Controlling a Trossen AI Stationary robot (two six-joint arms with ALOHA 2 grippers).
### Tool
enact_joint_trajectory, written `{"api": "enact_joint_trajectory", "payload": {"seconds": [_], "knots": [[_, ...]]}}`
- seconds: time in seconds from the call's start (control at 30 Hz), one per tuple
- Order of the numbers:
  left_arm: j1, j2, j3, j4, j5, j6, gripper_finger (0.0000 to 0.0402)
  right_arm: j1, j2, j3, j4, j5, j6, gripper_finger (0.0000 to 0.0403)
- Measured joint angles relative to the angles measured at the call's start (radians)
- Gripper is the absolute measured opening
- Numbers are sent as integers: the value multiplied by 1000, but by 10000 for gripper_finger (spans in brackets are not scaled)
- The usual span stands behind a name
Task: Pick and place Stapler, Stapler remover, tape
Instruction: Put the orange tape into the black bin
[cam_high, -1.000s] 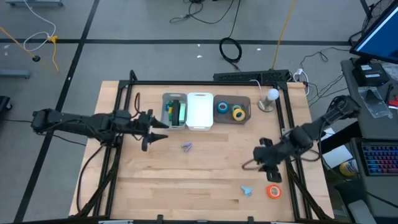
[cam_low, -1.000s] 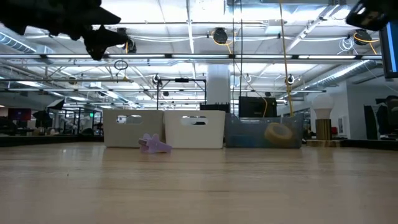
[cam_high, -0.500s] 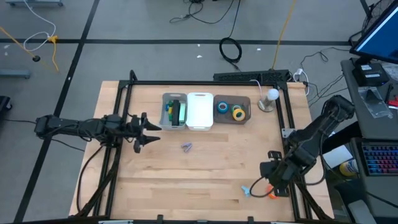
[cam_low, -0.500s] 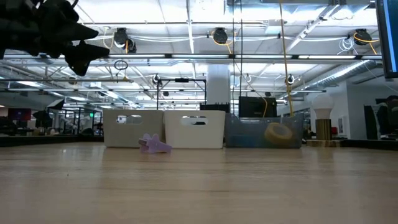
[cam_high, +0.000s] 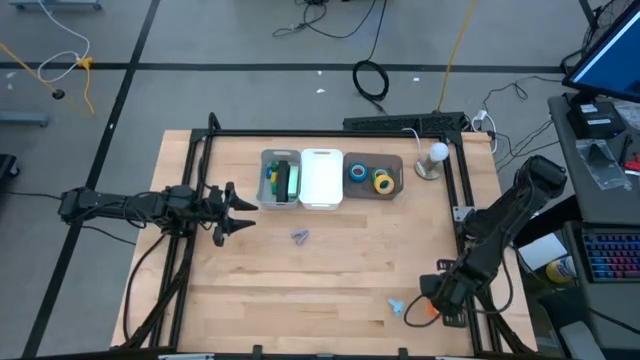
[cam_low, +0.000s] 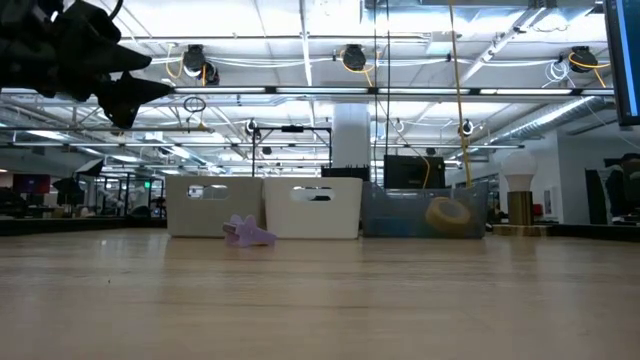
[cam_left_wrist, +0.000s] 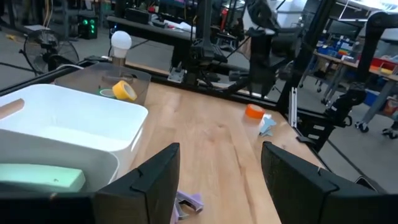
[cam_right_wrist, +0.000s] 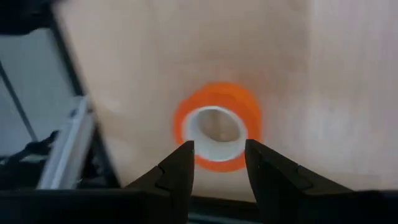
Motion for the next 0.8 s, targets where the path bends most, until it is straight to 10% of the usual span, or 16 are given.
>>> {"api": "enact_joint_trajectory", "payload": {"seconds": [0.8], "knots": [[0, 1, 0, 9, -16, -53, 225, -1, -2, -213, 189, 3, 127, 79]]}}
